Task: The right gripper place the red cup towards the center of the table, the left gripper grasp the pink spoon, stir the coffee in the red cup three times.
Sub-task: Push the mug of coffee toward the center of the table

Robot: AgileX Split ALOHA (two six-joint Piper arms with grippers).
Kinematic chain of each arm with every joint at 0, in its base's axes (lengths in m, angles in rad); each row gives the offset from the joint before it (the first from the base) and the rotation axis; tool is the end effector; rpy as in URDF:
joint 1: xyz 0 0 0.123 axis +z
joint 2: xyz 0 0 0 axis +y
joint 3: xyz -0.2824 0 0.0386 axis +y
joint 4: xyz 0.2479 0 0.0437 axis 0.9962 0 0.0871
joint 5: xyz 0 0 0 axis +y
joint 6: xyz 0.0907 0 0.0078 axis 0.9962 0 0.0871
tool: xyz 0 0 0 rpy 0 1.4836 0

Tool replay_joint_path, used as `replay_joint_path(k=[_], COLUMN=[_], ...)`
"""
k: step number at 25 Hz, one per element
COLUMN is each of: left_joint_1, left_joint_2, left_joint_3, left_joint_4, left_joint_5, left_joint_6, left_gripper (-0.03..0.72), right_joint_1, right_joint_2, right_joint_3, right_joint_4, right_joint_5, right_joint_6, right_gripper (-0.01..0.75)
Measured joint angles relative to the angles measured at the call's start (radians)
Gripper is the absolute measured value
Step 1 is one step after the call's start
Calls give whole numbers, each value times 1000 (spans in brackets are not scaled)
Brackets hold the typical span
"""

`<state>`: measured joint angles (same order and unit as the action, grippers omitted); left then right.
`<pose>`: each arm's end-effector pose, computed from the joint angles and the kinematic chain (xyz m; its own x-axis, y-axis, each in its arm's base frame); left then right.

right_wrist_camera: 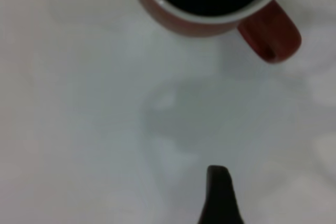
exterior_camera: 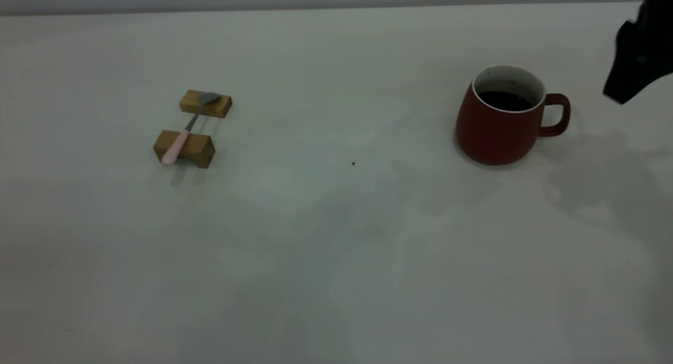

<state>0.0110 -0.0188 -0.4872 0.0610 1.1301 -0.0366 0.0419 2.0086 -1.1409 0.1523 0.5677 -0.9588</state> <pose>-0.0094 0.0049 0.2681 -0.5102 -0.0162 -0.8599 -0.0638 0.9978 0.0191 0.3680 0.0229 0.1131 -0.6124 -0.7619 -0.2111 -0.7589 0.6413 -0.1131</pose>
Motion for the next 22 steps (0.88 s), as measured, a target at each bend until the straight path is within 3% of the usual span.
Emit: replay_joint_path(k=[7, 22], left_joint_1=[0, 0], left_joint_2=[0, 0], left_joint_3=[0, 0], left_joint_4=[0, 0], left_joint_5=[0, 0], left_joint_6=[0, 1], left_gripper=[411, 411], right_joint_1=[0, 34], right_joint_2=[160, 283], right_joint_3=[-121, -229], right_joint_4=[1, 6], right_joint_5=[-10, -35], right_joint_6=[-123, -266], right_gripper=[595, 664])
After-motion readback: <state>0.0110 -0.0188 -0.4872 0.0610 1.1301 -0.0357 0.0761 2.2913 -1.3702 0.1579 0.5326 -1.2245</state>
